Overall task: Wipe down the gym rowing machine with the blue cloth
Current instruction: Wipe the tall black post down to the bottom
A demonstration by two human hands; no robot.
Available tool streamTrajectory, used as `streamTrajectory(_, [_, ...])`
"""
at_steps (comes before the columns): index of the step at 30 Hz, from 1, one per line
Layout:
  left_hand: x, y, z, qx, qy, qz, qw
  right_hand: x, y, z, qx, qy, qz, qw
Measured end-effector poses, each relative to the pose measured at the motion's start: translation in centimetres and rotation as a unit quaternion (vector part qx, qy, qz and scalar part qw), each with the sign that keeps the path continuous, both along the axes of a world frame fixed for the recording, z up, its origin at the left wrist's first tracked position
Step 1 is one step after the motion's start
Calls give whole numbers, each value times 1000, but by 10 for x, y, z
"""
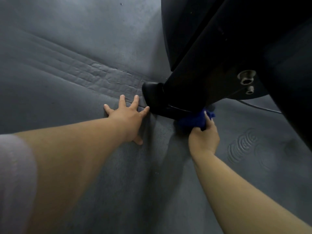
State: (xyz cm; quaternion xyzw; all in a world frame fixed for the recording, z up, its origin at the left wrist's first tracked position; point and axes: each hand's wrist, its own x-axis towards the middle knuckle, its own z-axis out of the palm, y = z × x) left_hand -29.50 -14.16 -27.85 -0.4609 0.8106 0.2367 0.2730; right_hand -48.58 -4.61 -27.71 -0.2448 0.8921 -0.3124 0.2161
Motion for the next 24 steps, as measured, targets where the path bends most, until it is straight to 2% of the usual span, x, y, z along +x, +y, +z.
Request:
streamTrajectory(3, [0,-1,-2,0,-3,-1,1000,-28,8,1,-8,-3,-28,1000])
streamTrajectory(5, [0,0,-3,-3,-5,-1,1000,-42,-2,3,-7,-36,-69,997])
streamTrajectory(8, [0,1,-3,-5,-5,0,1000,-33,-11,-1,-24,-89,-20,996])
streamTrajectory(11, [0,0,-3,-3,-2,-1,1000,-28,-12,-7,-81,-39,-32,995])
streamTrajectory(13, [0,0,-3,-2,-3,-3,1000,-39,-21,-7,-86,-16,-48,995])
streamTrajectory(18, [1,-1,-4,-2,-1,-5,1000,-56,-46,-1,-27,-33,-33,999])
streamTrajectory(24, [2,0,-2,-1,-1,-1,1000,-9,-1,-8,-17,-2,13,1000])
